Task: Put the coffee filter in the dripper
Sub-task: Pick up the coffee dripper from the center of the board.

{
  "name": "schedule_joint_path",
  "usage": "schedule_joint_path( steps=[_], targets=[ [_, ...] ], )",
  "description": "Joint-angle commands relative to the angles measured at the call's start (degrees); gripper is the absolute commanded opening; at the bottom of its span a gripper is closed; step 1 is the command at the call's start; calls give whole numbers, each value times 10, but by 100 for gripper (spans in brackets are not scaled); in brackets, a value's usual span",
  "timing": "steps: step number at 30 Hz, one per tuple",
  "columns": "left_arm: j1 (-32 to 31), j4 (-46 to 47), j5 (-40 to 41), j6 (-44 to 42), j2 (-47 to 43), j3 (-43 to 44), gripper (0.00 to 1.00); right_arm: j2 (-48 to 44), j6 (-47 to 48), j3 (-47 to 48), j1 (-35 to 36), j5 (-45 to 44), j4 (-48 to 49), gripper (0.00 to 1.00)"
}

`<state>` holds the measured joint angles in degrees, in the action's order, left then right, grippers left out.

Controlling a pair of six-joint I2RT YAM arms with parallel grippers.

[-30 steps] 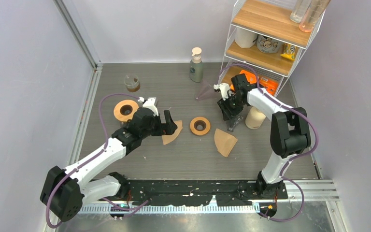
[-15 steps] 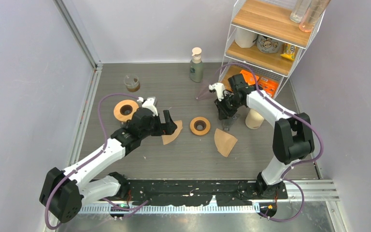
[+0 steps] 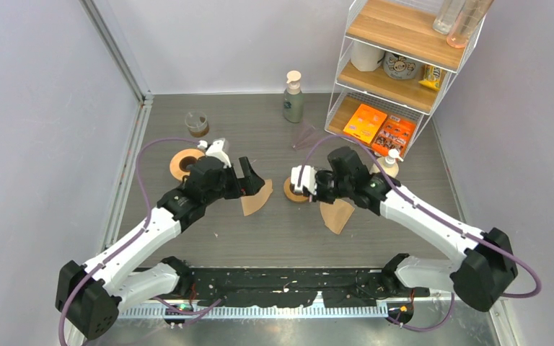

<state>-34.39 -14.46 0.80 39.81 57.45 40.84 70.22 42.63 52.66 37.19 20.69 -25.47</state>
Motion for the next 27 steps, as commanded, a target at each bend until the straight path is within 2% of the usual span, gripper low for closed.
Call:
schedule_joint_path(
  steps=[1,6,9,15,21,27],
  targets=[
    [-2,-11,-47,33,-18,51,99,-56,90,-35,29,73,100,5],
    [-2,66,-140,59,-6,35,99,-71,130,-43,59,104,119,5],
    [-3,76,-184,71,27,46,99,-65,144,-40,71,119,134,5],
    [-20,87,-198,77,82,61,85,-40,164,-21,90,162,145,5],
    [-34,79,-165,67,119,79,70,-26,174,-17,101,182,147,5],
    [-45,70,-157,55,146,98,55,-15,173,-17,109,163,154,5]
  ],
)
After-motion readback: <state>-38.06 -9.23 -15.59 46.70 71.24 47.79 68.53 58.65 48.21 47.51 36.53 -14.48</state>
